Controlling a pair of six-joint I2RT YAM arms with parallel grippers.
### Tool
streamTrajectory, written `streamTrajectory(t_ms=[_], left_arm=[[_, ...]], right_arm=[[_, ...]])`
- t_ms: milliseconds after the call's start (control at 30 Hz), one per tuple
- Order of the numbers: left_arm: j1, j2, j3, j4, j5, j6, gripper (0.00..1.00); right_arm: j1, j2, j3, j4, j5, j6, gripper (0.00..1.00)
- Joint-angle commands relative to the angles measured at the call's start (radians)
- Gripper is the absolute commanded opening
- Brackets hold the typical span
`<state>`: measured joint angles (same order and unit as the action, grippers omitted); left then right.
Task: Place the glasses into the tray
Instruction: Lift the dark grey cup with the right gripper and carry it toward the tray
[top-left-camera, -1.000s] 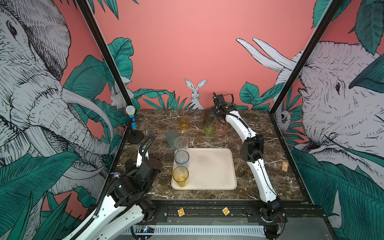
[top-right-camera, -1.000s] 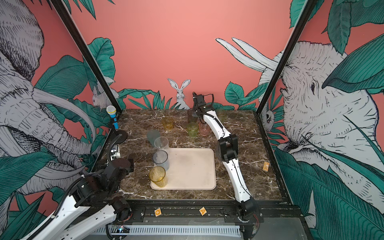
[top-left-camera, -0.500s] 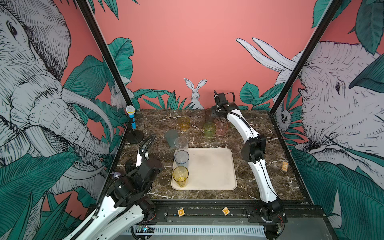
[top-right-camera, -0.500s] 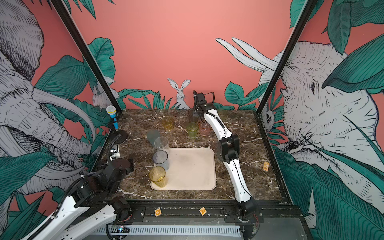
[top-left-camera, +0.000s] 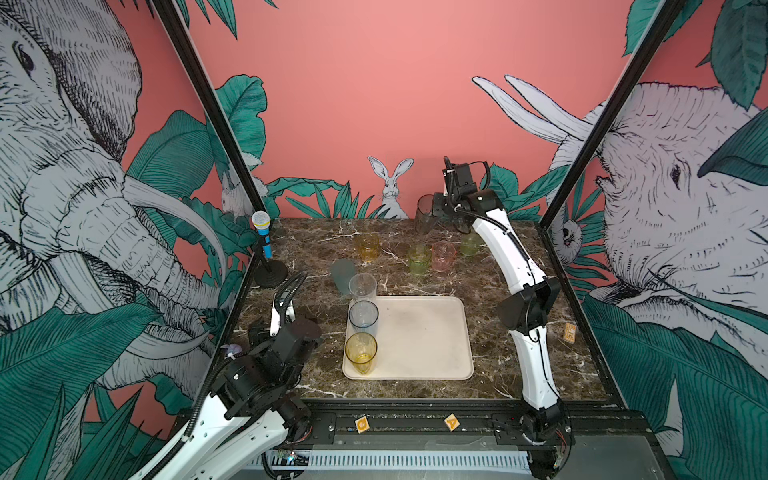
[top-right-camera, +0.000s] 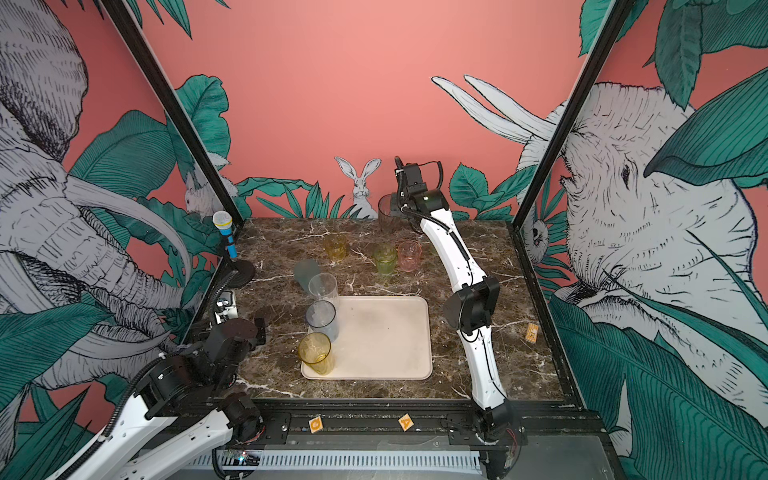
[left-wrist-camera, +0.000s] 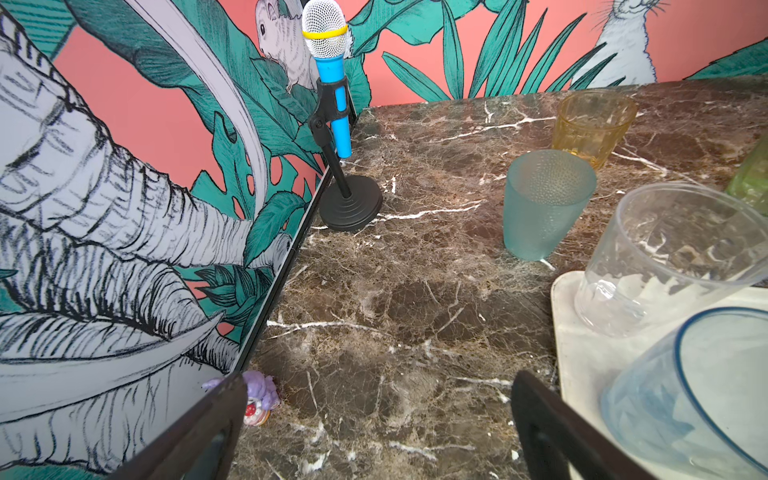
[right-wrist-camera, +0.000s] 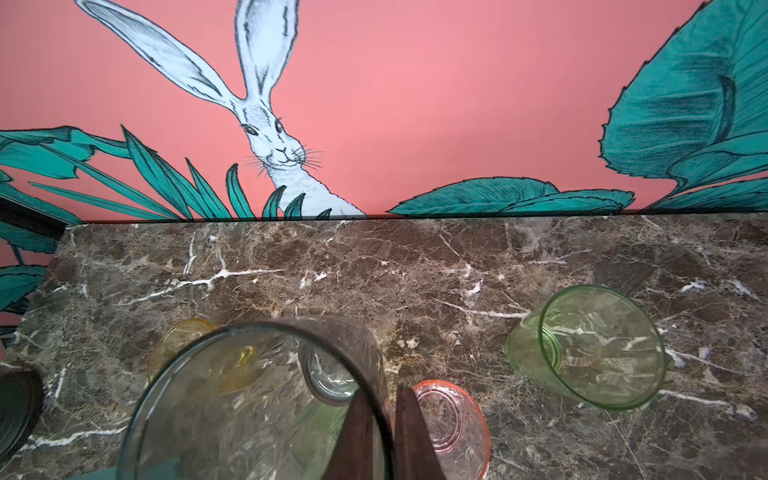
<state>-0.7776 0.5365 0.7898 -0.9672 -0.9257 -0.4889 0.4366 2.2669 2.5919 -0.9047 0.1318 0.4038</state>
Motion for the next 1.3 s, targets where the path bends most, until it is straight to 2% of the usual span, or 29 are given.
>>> streamTrajectory(t_ms=[0, 533, 1100, 1267], left_arm=[[0.004, -0.009, -0.012, -0.007, -0.015, -0.019, 0.99], [0.005, -0.018, -0.017, 0.004, -0.004, -0.015, 0.99], [0.005, -0.036, -0.022, 0.012, 0.015, -0.014, 0.99], [0.004, -0.036, -0.022, 0.012, 0.017, -0.015, 0.99]], right_arm=[[0.020, -0.083, -0.020, -0.030, -0.001, -0.027, 0.00], [0.117, -0.335, -0.235, -0.093, 0.015, -0.067, 0.00], [0.207, -0.607, -0.661, 0.006, 0.043, -0.034, 0.00], [0.237, -0.644, -0.759, 0.041, 0.037, -0.019, 0.00]])
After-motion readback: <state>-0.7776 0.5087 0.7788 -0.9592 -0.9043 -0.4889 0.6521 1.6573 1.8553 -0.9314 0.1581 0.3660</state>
